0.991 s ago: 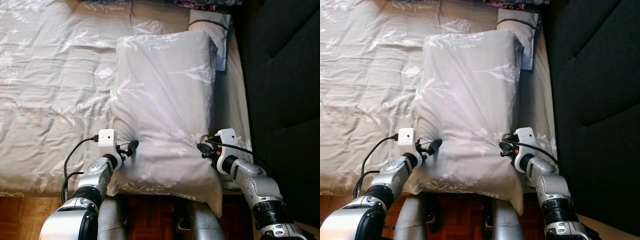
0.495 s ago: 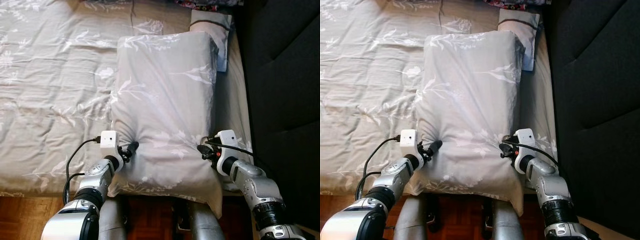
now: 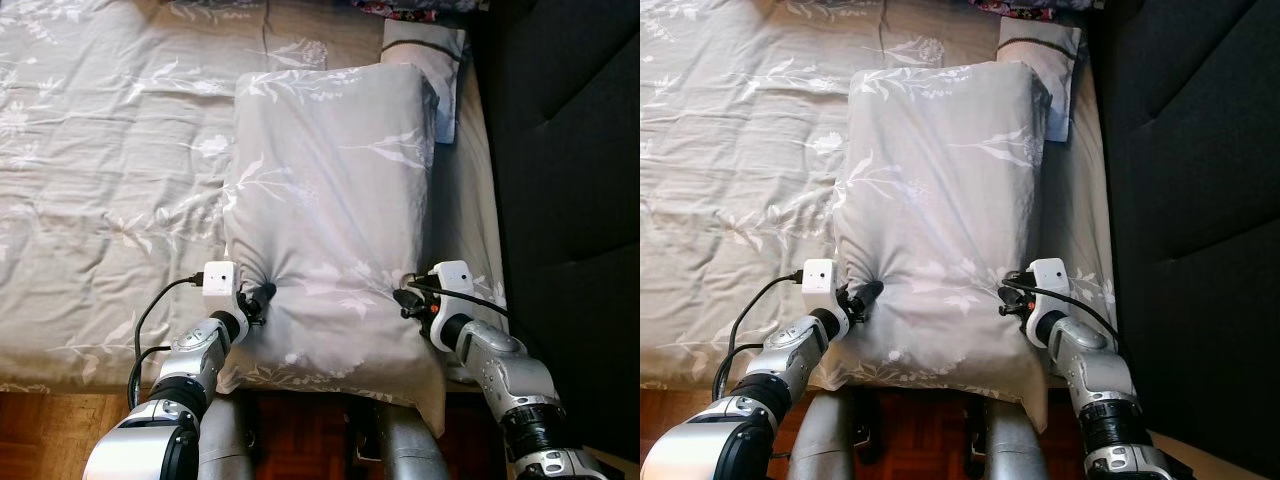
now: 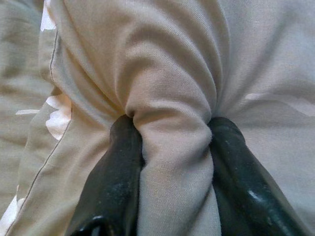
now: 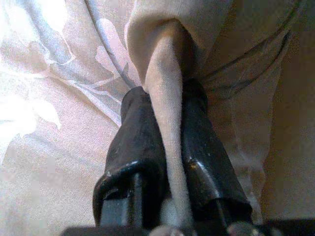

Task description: Clean up the room

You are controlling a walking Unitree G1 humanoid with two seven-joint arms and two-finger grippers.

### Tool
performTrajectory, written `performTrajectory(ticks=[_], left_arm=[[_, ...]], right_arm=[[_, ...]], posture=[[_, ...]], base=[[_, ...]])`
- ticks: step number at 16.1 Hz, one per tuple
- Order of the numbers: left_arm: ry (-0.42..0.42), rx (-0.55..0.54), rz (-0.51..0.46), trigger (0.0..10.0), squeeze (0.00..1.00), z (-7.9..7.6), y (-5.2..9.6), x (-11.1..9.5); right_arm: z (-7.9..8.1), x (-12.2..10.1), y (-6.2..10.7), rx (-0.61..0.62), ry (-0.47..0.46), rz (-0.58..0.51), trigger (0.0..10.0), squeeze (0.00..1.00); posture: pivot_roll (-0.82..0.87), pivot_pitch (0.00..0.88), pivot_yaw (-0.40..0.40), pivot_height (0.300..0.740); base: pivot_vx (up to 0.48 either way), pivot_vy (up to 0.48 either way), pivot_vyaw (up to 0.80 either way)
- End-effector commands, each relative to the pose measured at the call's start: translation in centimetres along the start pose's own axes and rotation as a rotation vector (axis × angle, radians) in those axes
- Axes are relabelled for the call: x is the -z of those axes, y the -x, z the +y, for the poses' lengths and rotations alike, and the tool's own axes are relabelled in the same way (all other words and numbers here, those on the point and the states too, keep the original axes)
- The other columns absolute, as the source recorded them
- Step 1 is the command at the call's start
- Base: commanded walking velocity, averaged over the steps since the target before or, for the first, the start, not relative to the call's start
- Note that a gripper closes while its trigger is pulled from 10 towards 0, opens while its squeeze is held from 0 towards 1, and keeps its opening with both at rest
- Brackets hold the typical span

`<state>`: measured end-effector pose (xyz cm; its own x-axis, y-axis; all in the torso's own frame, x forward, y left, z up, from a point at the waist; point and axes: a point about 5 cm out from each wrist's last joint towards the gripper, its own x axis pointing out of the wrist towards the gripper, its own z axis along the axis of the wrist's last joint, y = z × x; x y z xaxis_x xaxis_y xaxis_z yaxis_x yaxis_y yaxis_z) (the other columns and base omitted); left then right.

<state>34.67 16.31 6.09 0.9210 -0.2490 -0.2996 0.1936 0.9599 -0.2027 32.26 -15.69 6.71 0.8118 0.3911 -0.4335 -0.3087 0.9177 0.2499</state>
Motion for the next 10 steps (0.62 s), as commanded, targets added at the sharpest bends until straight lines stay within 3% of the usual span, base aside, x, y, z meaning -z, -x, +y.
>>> performTrajectory(ticks=[1, 10], left_arm=[[0.037, 0.022, 0.217, 0.0, 0.00, -0.71, 1.23, 5.29], [0.033, 0.033, 0.187, 0.0, 0.00, -0.75, 0.87, 4.33]], right_arm=[[0.40, 4.88, 0.07, -0.006, -0.074, 0.171, 0.0, 0.00], [0.59, 4.20, -0.49, 0.007, -0.088, 0.107, 0.0, 0.00]], posture=[[-0.12, 0.511, -0.107, 0.648], [-0.09, 0.470, -0.081, 0.648]], base=[[0.000, 0.000, 0.00], [0.000, 0.000, 0.00]])
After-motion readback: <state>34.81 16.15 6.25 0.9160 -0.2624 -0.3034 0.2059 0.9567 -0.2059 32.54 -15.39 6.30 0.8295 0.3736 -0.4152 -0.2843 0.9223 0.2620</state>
